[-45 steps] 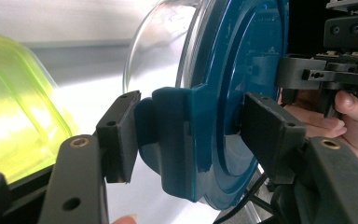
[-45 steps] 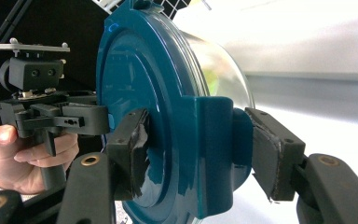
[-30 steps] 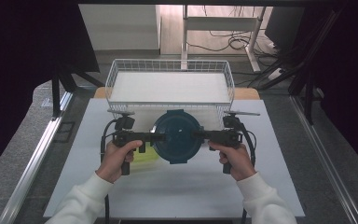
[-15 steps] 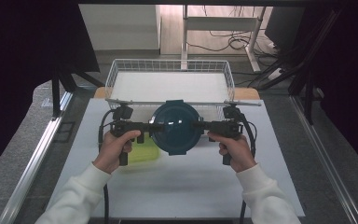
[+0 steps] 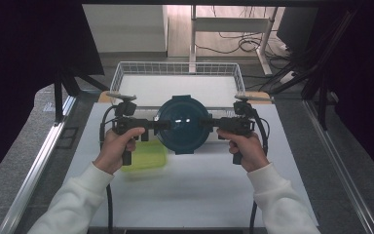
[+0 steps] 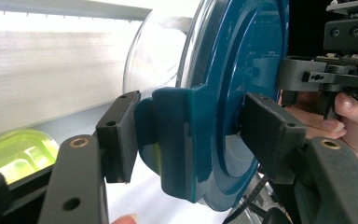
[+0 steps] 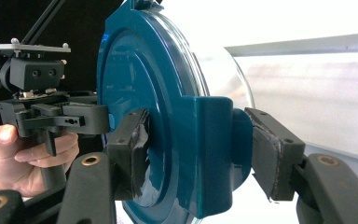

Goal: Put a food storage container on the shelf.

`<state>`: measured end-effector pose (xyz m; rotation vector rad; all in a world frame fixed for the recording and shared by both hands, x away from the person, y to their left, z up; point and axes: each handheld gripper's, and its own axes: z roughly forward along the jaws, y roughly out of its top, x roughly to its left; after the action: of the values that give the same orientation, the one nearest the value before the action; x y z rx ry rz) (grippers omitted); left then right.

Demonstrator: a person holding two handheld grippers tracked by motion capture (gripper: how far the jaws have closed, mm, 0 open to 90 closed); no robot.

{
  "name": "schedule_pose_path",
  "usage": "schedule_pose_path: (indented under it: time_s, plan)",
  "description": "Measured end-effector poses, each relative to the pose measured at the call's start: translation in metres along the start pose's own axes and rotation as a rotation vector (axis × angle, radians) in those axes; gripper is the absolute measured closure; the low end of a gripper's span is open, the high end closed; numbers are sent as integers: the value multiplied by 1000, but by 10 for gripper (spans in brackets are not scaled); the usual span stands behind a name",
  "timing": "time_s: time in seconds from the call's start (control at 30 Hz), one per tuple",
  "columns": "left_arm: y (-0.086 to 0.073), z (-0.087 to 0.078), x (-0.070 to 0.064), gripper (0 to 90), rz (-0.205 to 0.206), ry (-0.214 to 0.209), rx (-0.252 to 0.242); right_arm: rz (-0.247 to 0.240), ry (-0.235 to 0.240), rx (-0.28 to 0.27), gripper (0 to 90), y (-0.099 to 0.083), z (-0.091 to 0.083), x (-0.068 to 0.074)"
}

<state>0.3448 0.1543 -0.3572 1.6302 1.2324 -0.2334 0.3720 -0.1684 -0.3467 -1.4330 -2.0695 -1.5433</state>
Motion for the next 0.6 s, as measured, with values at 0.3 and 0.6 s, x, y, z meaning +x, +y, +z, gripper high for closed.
schedule_pose_path:
  time_s: [0.3,0.6]
  plan:
    - [13,-4,-9,394,13,6,-12,1,11,-16,421,12,-5,4]
    - [26,-8,-12,394,23,11,-24,-15,15,-25,421,26,-6,9]
